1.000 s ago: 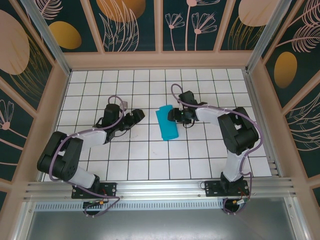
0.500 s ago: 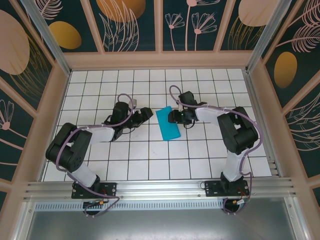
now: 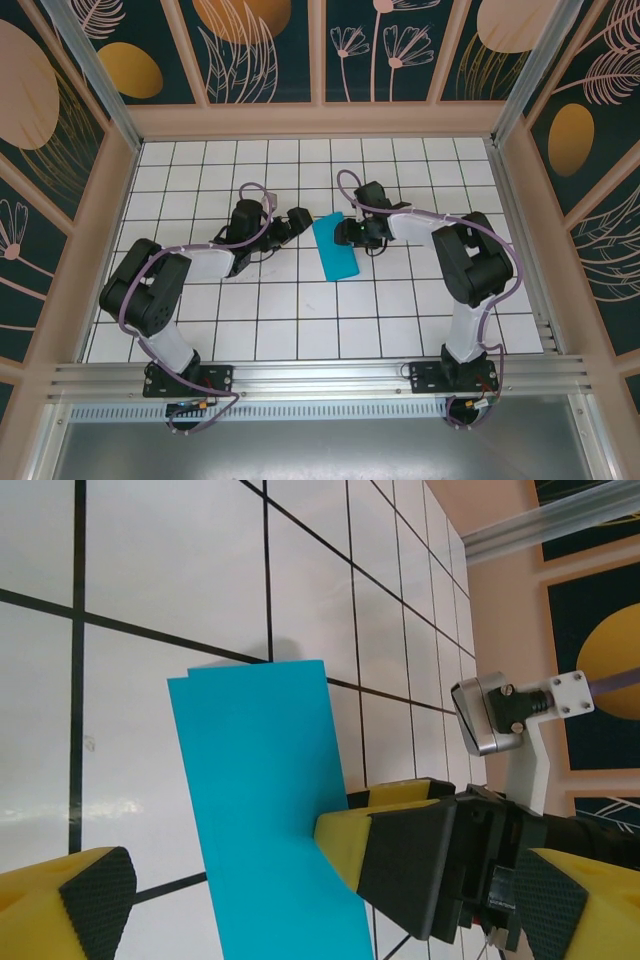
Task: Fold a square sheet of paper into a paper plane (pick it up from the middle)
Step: Fold the square sheet of paper in half at the center of the table, then hold the square sheet of paper at the center of the table.
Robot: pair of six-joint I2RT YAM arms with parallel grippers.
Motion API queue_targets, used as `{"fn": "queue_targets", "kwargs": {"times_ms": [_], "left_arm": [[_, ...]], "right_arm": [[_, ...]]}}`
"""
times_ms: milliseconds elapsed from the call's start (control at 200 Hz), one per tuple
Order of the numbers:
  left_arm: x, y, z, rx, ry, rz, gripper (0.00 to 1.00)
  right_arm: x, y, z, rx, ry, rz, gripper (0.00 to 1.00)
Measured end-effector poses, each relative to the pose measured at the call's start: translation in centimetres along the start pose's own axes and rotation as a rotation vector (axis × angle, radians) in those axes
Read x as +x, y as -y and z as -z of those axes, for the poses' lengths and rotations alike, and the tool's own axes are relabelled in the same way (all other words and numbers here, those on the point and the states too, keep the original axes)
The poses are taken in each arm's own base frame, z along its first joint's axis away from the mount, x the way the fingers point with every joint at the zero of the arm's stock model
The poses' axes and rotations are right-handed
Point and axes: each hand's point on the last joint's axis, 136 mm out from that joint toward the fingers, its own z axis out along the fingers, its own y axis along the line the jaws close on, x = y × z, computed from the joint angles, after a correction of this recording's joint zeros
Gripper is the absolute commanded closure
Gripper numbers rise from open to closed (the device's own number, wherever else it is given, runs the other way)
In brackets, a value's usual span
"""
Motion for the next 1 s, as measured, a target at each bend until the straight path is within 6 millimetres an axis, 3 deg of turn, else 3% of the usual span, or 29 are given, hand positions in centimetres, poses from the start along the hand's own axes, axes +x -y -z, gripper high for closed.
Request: {"fn": "queue_targets", "kwargs": {"times_ms": [370,706,1001], "left_arm": [[0.5,-0.7,-1.8,0.003,-0.057,0.030,0.27],[0.7,0.6,-3.2,0.022,-0.082,0.018,0.35],[1.1,-0.6,-3.6,-0.025,-0.100,0.039,0.38]], "right_arm": [[0.2,0.1,-0.3,0.025,-0.005,0.030,0.36],[0.4,0.3,-0.7,0.038,-0.027,0.050,0.37],[0.5,0.2,-0.8,0.051,-0.031,0.067,0.35]]}}
